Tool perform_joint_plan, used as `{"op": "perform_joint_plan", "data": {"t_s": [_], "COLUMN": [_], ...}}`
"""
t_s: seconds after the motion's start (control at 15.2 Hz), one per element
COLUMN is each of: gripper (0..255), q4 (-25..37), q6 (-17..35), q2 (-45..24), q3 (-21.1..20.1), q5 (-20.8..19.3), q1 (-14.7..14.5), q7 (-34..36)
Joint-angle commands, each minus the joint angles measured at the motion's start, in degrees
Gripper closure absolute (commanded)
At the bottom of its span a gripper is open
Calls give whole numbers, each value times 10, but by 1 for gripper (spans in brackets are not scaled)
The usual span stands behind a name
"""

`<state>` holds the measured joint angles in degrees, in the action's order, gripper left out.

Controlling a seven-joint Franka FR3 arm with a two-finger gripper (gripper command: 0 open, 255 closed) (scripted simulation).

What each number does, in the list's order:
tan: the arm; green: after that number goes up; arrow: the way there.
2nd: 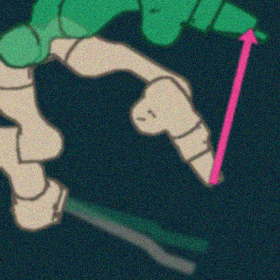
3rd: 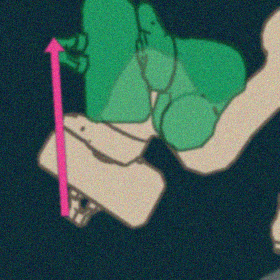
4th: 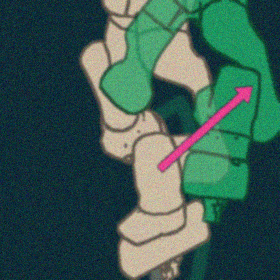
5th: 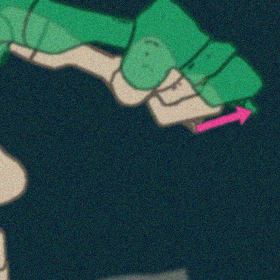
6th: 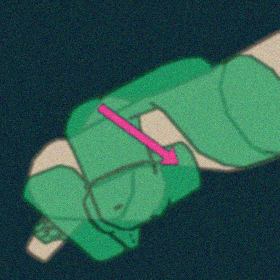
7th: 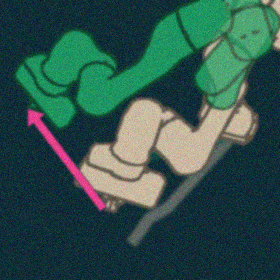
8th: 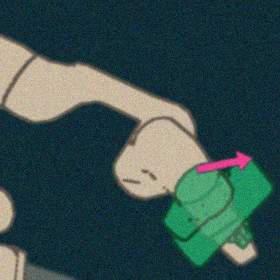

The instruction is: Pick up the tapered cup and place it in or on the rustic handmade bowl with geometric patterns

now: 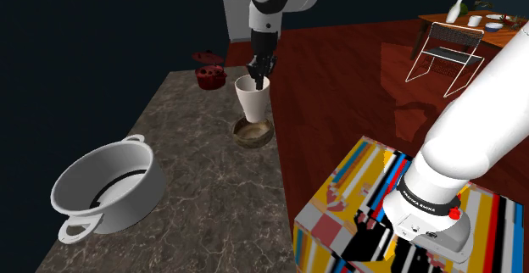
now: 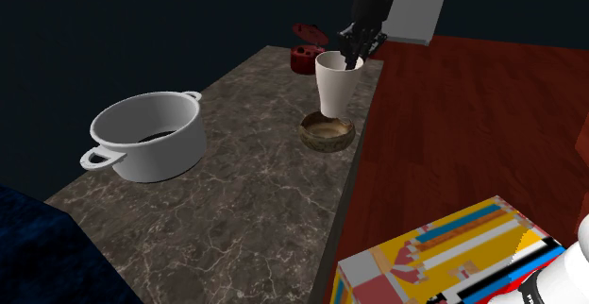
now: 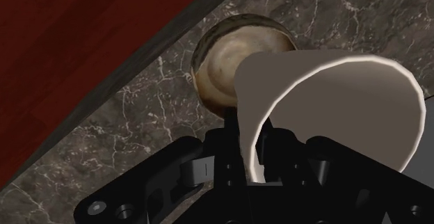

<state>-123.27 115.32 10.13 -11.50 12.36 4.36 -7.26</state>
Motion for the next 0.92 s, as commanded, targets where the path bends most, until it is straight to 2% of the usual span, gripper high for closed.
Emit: {"op": "perform_joint_plan", "data": {"t_s": [0.0,0.59,0.66,0.86], "gripper": [255,255,0,0], "q4": [-10,-15,-15,-15], "q6": [15,22,22,22], "q2": [-5,-6,-6,-6], "q3": [-1,-2,-2,-2], "q5": [1,1,1,1], "q1": [-1,-1,-1,-1], "q7": [-1,-2,-2,-2]}}
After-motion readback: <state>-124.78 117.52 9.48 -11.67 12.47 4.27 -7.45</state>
